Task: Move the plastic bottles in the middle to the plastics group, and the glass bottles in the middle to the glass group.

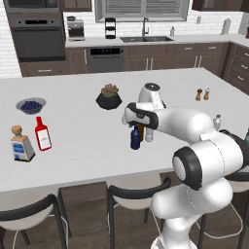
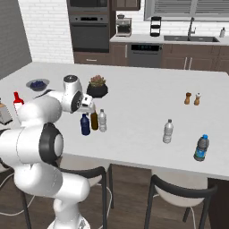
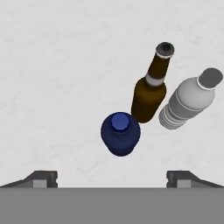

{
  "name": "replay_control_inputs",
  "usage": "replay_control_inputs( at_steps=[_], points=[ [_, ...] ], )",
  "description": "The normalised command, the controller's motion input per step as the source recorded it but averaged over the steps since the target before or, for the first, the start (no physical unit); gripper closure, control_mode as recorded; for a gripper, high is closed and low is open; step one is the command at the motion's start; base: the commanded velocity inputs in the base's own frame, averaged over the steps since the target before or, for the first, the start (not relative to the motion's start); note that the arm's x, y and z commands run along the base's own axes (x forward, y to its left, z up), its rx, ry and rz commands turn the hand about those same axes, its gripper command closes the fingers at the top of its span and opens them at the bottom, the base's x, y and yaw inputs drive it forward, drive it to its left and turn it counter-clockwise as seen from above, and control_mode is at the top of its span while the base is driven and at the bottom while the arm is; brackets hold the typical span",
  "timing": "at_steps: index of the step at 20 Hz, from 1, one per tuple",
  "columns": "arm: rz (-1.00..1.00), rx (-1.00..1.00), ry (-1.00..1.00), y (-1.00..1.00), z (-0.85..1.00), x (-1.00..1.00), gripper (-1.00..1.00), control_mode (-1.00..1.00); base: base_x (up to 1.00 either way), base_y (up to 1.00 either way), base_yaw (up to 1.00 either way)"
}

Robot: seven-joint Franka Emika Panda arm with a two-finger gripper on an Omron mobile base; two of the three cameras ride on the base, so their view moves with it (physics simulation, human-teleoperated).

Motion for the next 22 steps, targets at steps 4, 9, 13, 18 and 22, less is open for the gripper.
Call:
replay_control_inputs(
  at_steps=[4,9,13,18,22],
  points=[
    [0.00,0.00,0.00,-0.06,-0.08,0.16,-1.00,-1.00,0.00,0.00,0.00],
    [0.00,0.00,0.00,0.00,-0.24,0.11,-1.00,-1.00,0.00,0.00,0.00],
    [0.00,0.00,0.00,0.00,-0.26,0.08,-1.00,-1.00,0.00,0.00,0.00],
    [0.00,0.00,0.00,0.00,-0.11,0.22,-1.00,-1.00,0.00,0.00,0.00],
    [0.00,0.00,0.00,0.00,0.00,0.29,-1.00,-1.00,0.00,0.00,0.00]
  ],
)
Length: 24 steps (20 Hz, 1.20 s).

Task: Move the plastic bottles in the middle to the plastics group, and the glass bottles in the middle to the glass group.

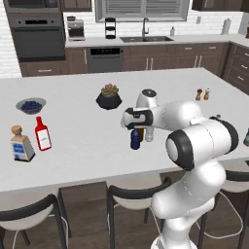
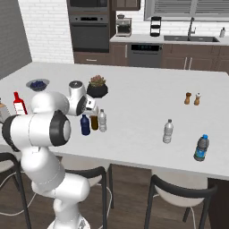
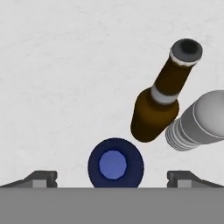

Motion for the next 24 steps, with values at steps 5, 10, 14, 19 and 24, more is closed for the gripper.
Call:
replay_control_inputs(
  at_steps=[5,10,14,19,24],
  points=[
    [0.00,0.00,0.00,0.00,0.00,0.06,-1.00,-1.00,0.00,0.00,0.00],
    [0.00,0.00,0.00,0.00,-0.11,0.04,-1.00,-1.00,0.00,0.00,0.00],
    [0.00,0.00,0.00,0.00,-0.14,0.00,-1.00,-1.00,0.00,0.00,0.00],
    [0.00,0.00,0.00,0.00,-0.19,0.00,-1.00,-1.00,0.00,0.00,0.00],
    [0.00,0.00,0.00,0.00,-0.01,0.02,-1.00,-1.00,0.00,0.00,0.00]
  ],
)
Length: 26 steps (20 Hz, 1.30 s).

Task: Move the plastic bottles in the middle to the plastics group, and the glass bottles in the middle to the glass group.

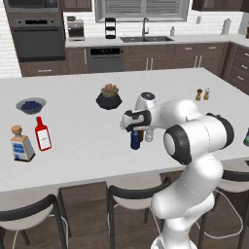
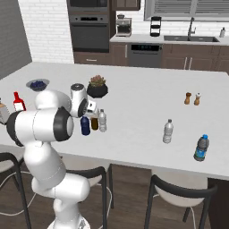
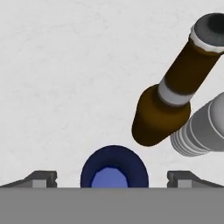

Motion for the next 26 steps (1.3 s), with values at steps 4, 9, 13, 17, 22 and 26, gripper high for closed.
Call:
replay_control_inputs(
  at_steps=[4,9,13,17,22,26],
  points=[
    [0.00,0.00,0.00,0.00,0.00,0.09,1.00,-1.00,0.00,0.00,0.00],
    [0.00,0.00,0.00,0.00,0.00,0.04,1.00,-1.00,0.00,0.00,0.00],
    [0.00,0.00,0.00,0.00,0.00,0.00,1.00,-1.00,0.00,0.00,0.00],
    [0.00,0.00,0.00,-0.11,0.03,0.00,1.00,-1.00,0.00,0.00,0.00],
    [0.00,0.00,-0.02,-0.56,0.37,-0.18,1.00,-1.00,0.00,0.00,0.00],
    [-0.04,0.00,0.00,-0.87,0.33,-0.43,1.00,-1.00,0.00,0.00,0.00]
  ],
)
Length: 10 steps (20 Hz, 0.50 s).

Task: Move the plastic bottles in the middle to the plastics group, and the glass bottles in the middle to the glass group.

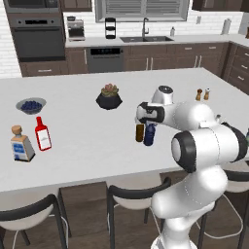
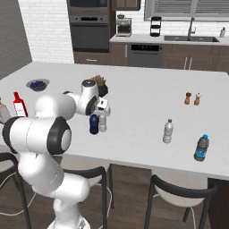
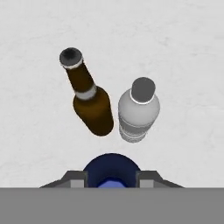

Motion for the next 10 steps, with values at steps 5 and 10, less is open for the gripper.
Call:
replay_control_inputs(
  at_steps=[5,10],
  points=[
    [-0.07,0.00,0.03,-1.00,0.22,-0.30,1.00,-1.00,0.00,0.00,0.00],
    [-0.09,0.02,0.08,-1.00,0.09,-0.10,1.00,-1.00,0.00,0.00,0.00]
  ],
)
